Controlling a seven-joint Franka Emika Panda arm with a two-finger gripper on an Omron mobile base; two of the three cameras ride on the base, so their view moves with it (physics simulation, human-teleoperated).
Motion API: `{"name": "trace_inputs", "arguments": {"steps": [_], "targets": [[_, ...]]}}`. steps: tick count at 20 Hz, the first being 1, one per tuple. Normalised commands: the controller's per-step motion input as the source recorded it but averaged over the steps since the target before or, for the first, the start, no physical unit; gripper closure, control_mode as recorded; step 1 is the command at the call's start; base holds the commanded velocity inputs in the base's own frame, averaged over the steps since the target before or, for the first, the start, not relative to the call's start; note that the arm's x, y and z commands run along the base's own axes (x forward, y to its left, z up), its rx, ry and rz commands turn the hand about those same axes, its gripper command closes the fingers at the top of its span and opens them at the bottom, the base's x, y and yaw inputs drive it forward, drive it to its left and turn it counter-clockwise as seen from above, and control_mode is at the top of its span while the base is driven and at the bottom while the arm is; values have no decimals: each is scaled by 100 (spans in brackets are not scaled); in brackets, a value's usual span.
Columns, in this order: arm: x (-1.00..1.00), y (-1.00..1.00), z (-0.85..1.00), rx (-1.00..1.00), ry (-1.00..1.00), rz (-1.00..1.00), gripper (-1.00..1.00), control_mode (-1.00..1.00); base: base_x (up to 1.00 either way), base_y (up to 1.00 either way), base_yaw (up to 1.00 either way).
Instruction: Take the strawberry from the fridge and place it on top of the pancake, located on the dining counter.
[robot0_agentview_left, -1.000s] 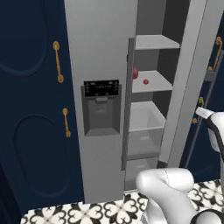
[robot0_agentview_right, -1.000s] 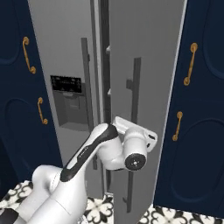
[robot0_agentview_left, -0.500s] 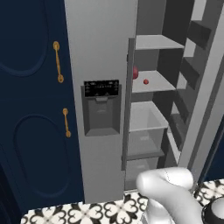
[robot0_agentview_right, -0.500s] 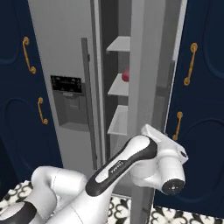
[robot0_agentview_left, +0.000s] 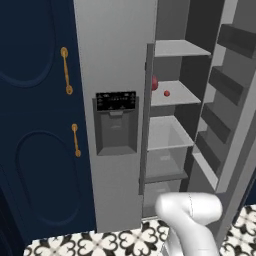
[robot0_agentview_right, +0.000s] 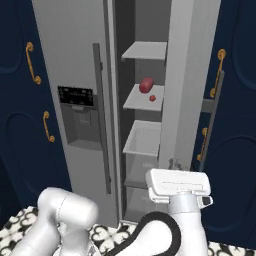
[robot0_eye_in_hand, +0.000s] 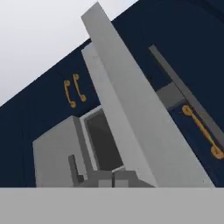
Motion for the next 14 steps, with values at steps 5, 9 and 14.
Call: {"name": "trace_inputs", "arguments": {"steps": [5,9,14], "targets": [[-35,100,56,-27,-4,-8,100,-100,0,0,0],[-2,100,38,-31,14,-23,100,-100,0,0,0],[25,100,16,-26,44,-23,100,-100,0,0,0]]}}
